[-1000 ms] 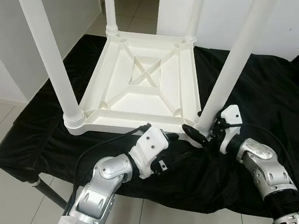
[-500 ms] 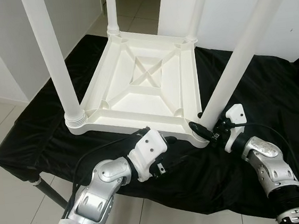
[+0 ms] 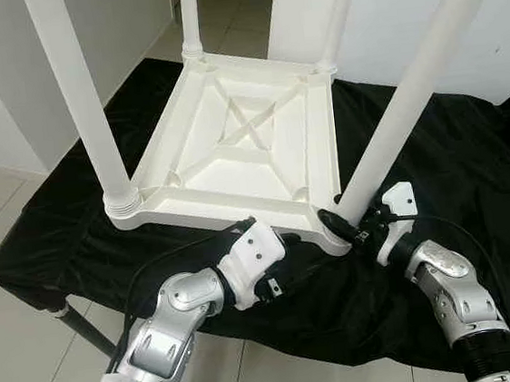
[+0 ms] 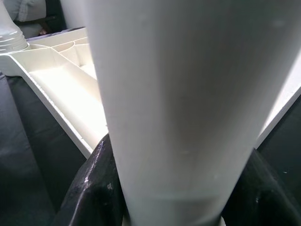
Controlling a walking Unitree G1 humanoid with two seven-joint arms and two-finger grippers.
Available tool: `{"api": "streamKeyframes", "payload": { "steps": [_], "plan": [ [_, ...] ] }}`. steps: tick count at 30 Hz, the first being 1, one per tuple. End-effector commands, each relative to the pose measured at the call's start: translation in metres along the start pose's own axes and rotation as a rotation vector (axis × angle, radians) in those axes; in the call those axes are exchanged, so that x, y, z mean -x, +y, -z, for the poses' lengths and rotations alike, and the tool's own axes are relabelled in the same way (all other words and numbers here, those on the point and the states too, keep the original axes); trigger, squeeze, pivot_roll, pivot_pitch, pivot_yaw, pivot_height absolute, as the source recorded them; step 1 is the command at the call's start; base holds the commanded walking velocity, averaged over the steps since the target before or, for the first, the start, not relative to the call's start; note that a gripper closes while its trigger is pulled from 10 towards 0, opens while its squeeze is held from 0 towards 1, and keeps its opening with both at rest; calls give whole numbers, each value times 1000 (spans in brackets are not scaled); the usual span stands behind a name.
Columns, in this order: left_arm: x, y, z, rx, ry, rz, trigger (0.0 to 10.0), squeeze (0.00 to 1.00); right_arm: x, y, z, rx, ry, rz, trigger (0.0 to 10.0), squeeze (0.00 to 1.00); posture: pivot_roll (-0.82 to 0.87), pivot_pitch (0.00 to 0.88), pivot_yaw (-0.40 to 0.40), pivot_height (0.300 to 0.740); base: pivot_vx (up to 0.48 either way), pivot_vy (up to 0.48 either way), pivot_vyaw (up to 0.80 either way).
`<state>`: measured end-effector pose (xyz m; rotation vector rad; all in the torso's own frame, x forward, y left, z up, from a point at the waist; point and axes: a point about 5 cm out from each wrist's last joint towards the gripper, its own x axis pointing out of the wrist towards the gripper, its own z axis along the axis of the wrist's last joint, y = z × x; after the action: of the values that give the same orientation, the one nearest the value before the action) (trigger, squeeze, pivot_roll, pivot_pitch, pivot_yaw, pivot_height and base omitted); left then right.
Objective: Building children table
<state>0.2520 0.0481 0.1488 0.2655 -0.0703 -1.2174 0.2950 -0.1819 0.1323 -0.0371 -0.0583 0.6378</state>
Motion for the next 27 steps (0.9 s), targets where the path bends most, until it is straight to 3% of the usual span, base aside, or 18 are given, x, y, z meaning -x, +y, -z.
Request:
{"api": "streamKeyframes", "payload": {
  "steps": [1, 12, 19, 22, 27],
  "plan": [
    [-1, 1, 1, -2, 4, -38, 10000, 0, 1, 8, 10, -64, 27, 1, 10000, 0, 27, 88, -94, 740, 0, 0, 0],
    [1, 3, 4, -4, 13, -41, 10000, 0, 0, 19, 5, -45, 23, 219, 10000, 0, 20, 100, -101, 740, 0, 0, 0],
    [2, 5, 4, -4, 17, -50, 10000, 0, -1, 31, 6, -107, 16, 348, 10000, 0, 23, 101, -104, 740, 0, 0, 0],
    [3, 5, 5, -6, 19, -52, 10000, 0, -1, 39, 7, -148, 28, 476, 10000, 0, 30, 100, -110, 740, 0, 0, 0],
    [2, 4, 5, -3, 18, -50, 10000, 0, 1, 39, 7, -122, 42, 646, 10000, 0, 33, 100, -114, 740, 0, 0, 0]
  ]
}}
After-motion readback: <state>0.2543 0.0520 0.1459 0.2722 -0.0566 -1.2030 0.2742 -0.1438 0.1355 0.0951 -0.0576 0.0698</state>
